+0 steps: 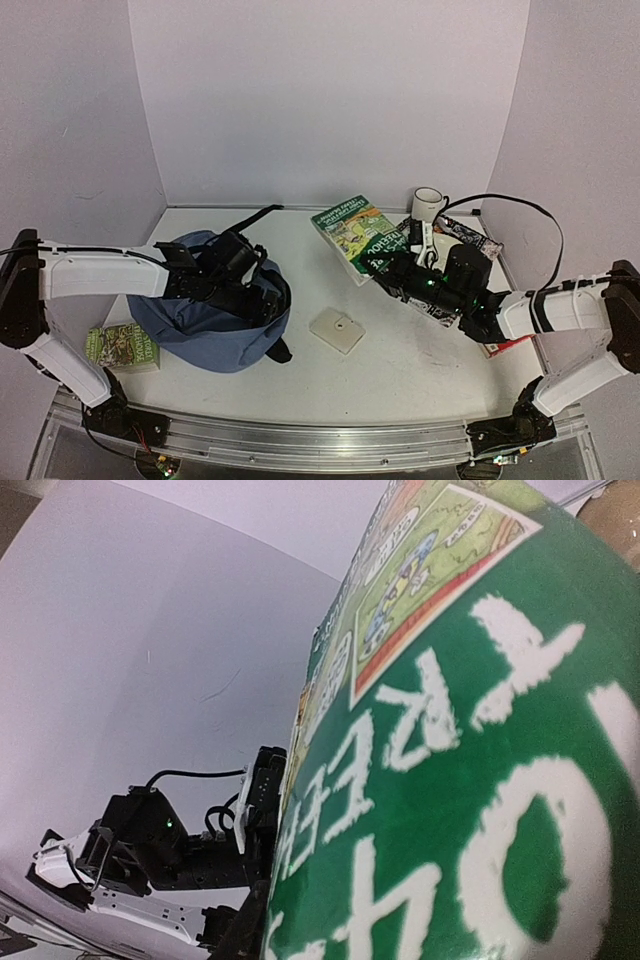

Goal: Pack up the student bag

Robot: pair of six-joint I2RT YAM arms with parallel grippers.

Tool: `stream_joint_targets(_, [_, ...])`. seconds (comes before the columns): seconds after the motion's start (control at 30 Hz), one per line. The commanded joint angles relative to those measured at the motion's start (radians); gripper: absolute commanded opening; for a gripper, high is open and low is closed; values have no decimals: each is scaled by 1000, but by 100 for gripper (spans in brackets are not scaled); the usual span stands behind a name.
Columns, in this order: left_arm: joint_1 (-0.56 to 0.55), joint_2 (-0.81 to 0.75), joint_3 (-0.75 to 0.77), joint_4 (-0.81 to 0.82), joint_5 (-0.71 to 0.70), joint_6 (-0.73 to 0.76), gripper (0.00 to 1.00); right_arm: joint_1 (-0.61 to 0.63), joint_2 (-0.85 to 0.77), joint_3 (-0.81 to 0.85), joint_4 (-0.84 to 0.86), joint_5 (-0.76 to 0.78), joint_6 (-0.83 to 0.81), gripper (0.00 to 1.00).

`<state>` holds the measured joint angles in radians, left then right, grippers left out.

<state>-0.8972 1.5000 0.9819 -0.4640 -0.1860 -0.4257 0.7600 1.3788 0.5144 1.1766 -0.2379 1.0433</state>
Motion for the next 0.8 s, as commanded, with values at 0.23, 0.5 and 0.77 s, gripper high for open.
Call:
stream_joint_targets(0.23, [-1,149,155,-71,-226,70,56,1,-31,46,100,-31,-42,0])
stream_joint_targets(0.5, [0,98,260,-110,-263,118,4,1,-50,95,-52,-78,-72,0])
stream_joint_targets(0.77, [1,51,405,-117,-318,219,0,18,-36,133,-107,-135,-71,0])
